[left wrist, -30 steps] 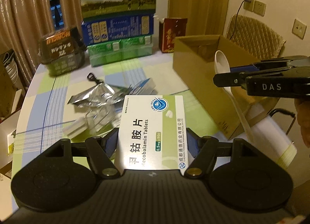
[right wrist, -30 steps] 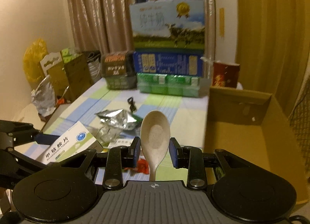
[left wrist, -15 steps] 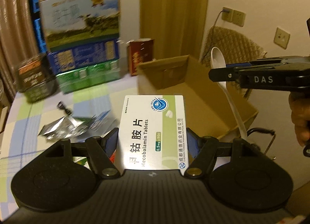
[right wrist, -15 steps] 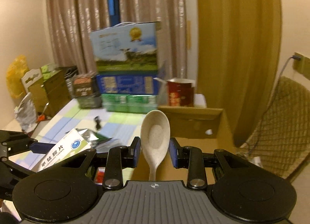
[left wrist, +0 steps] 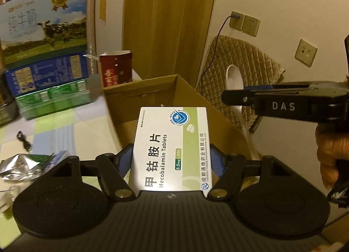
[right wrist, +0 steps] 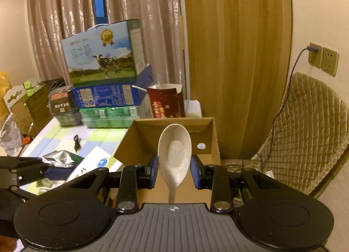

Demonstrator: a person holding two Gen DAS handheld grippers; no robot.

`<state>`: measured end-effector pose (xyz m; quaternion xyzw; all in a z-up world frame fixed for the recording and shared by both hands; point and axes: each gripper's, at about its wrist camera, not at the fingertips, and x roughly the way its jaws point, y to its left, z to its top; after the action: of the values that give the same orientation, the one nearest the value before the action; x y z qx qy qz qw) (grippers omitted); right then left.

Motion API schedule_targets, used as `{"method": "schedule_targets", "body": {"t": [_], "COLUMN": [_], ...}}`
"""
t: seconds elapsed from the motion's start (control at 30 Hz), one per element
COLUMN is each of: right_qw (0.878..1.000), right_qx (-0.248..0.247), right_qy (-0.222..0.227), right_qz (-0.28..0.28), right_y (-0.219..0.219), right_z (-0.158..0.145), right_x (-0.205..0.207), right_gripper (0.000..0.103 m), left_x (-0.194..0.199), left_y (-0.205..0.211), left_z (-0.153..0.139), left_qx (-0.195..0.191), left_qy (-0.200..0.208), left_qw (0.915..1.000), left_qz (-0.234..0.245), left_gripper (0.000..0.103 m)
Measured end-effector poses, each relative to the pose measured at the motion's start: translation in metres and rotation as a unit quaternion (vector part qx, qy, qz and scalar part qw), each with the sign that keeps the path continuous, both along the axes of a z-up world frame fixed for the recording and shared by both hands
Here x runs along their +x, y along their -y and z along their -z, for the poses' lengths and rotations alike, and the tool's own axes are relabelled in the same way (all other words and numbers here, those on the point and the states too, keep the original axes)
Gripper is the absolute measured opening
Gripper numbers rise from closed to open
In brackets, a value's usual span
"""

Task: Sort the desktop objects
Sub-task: 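Lower the tablet box into the cardboard box and open the left tool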

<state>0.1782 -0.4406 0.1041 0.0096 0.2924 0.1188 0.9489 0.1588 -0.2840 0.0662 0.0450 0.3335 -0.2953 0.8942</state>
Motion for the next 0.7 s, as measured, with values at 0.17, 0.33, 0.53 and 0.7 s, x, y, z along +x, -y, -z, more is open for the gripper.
{"method": "schedule_targets", "body": {"t": [0.17, 0.33, 0.53, 0.7], "right_qw": [1.000, 1.000, 0.999, 0.999], "right_qx": [-0.001, -0.002, -0.005, -0.004], "right_qy": [-0.011, -0.021, -0.033, -0.039], "right_qz": [0.008, 0.013, 0.012, 0.012], "right_y": [0.008, 0.012, 0.013, 0.012], "right_z": [0.015, 0.027, 0.039, 0.044], "right_x": [0.013, 0.020, 0.021, 0.023], "right_gripper": [0.029, 0.029, 0.029, 0.029], "left_x": [0.012, 0.021, 0.025, 0.025], "left_y": [0.018, 0.029, 0.027, 0.019], "left_z": [0.015, 0.030, 0.038, 0.035], "left_qx": [-0.002, 0.004, 0.012, 0.016], "left_qy": [-0.009, -0.019, -0.027, -0.021], "left_qw": [0.9999, 0.9997, 0.9995, 0.9996], "left_qz": [0.009, 0.014, 0.014, 0.004], "left_gripper": [0.067, 0.067, 0.066, 0.066]}}
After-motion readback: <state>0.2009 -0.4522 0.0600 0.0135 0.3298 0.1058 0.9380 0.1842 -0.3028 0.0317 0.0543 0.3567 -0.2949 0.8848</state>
